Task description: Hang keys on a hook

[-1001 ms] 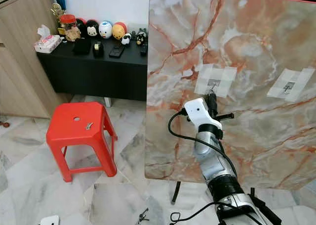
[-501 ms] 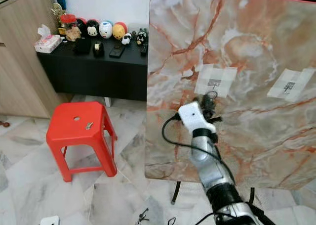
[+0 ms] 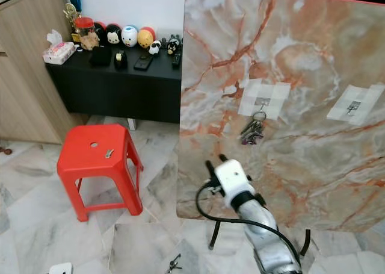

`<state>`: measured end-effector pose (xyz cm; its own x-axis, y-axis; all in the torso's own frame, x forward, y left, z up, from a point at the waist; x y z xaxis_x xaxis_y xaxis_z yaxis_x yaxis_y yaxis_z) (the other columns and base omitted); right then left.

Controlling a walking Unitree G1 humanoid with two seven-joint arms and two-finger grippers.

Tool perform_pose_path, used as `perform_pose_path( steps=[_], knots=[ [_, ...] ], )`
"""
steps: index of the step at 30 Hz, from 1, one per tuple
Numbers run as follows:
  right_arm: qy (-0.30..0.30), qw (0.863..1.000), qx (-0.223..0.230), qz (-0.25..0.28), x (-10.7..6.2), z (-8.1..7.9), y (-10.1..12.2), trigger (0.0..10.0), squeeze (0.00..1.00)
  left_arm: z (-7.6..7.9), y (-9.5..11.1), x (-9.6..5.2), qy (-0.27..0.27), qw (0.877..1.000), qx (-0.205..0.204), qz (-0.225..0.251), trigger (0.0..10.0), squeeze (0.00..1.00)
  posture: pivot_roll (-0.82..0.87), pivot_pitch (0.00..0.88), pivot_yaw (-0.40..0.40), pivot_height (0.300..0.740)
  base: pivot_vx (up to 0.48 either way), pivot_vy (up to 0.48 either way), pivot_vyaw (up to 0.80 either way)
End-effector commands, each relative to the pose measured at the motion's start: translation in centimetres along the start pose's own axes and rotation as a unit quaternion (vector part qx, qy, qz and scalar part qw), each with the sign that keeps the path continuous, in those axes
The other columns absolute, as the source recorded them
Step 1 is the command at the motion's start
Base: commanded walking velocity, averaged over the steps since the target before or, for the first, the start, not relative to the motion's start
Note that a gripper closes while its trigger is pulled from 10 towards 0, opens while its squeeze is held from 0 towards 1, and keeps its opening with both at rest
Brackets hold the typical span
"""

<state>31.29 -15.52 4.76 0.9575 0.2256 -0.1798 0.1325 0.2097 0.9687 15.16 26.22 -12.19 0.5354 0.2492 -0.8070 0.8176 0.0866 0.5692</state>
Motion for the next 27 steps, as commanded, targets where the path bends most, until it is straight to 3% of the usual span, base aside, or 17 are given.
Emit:
perform_pose_path(
  steps=[1,2,5,6,7,9,12,13,14,15,17,19,22,27],
  knots=[
    [-0.05,0.998,0.04,-0.027,-0.5,2.3,-1.7,10.0,0.0,0.0,-0.6,-0.1,-0.004,1.0,0.012,-0.011,10.0,0.0,-0.04,0.0,-0.052,0.74,0.0,0.0,0.0],
    [-0.073,0.992,0.088,-0.051,-0.9,3.2,-3.2,10.0,0.0,0.0,-0.6,-0.1,-0.004,1.0,0.014,-0.011,10.0,0.0,-0.04,0.0,-0.046,0.74,0.0,0.0,0.0],
    [-0.102,0.979,0.131,-0.12,-1.9,3.6,-7.2,10.0,0.0,-0.2,-0.6,-0.1,-0.003,1.0,0.017,-0.011,10.0,0.0,-0.03,0.0,-0.041,0.74,0.0,0.0,0.0],
    [-0.111,0.97,0.151,-0.154,-2.4,3.3,-9.1,10.0,0.0,-0.2,-0.7,-0.1,-0.002,1.0,0.017,-0.011,10.0,0.0,-0.03,0.0,-0.041,0.74,0.0,0.0,0.0],
    [-0.111,0.97,0.151,-0.154,-2.4,3.3,-9.1,10.0,0.0,-0.2,-0.7,-0.1,-0.002,1.0,0.017,-0.011,10.0,0.0,-0.03,0.0,-0.041,0.74,0.0,0.0,0.0],
    [-0.124,0.954,0.182,-0.203,-3.5,2.7,-11.5,10.0,0.0,-0.3,-0.6,-0.1,-0.001,1.0,0.018,-0.011,10.0,0.0,-0.02,0.0,-0.037,0.74,0.0,0.0,0.0],
    [-0.128,0.929,0.206,-0.28,-5.9,1.2,-15.1,10.0,0.0,-0.5,-0.6,-0.1,0.001,1.0,0.025,-0.014,10.0,0.0,-0.04,0.0,-0.021,0.74,0.0,0.0,0.0],
    [-0.128,0.929,0.206,-0.28,-5.9,1.2,-15.1,10.0,0.0,-0.5,-0.6,-0.1,0.001,1.0,0.025,-0.014,10.0,0.0,-0.04,0.0,-0.021,0.74,0.0,0.0,0.0],
    [-0.167,0.899,0.229,-0.334,-8.3,1.2,-17.4,10.0,0.0,-0.5,-0.6,-0.1,0.001,1.0,0.028,-0.014,10.0,0.0,-0.03,0.0,-0.014,0.74,0.0,0.0,0.0],
    [-0.186,0.882,0.231,-0.366,-9.8,1.1,-18.5,10.0,0.0,-0.6,-0.5,-0.1,0.001,1.0,0.028,-0.014,10.0,0.0,-0.04,0.0,-0.006,0.74,0.0,0.0,0.0],
    [-0.197,0.866,0.218,-0.405,-11.5,0.9,-19.8,10.0,0.0,-0.6,-0.5,-0.1,0.0,0.999,0.03,-0.013,10.0,0.0,-0.03,0.0,-0.008,0.74,0.0,0.0,0.0],
    [-0.197,0.862,0.215,-0.414,-12.0,0.6,-20.2,10.0,0.0,-0.5,-0.5,-0.1,-0.001,0.999,0.032,-0.012,10.0,0.0,-0.03,0.0,-0.01,0.74,0.0,0.0,0.0],
    [-0.166,0.876,0.208,-0.401,-11.2,-0.2,-19.7,10.0,0.0,-0.5,-0.4,-0.1,-0.002,0.999,0.038,-0.012,10.0,0.0,-0.03,0.0,-0.014,0.74,0.0,0.0,0.0],
    [-0.178,0.87,0.214,-0.406,-11.4,-0.1,-19.9,10.0,0.0,-0.4,-0.5,-0.1,-0.006,0.999,0.041,-0.012,10.0,0.0,-0.03,0.0,-0.017,0.74,0.0,0.0,0.0]
  ],
)
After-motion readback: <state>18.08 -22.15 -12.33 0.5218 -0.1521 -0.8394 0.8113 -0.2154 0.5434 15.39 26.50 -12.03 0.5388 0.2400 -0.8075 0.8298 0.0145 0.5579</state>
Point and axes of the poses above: a point about 5 cm out from each wrist's last joint towards the gripper, its own x axis pointing out of the wrist towards the gripper, its own y axis along the axis of the wrist's last joint, z = x × y, the point moved 4 cm from there along x, pointing out of the wrist towards the gripper, and after that the axes turned 4 degrees about x, right-handed, at the moved point
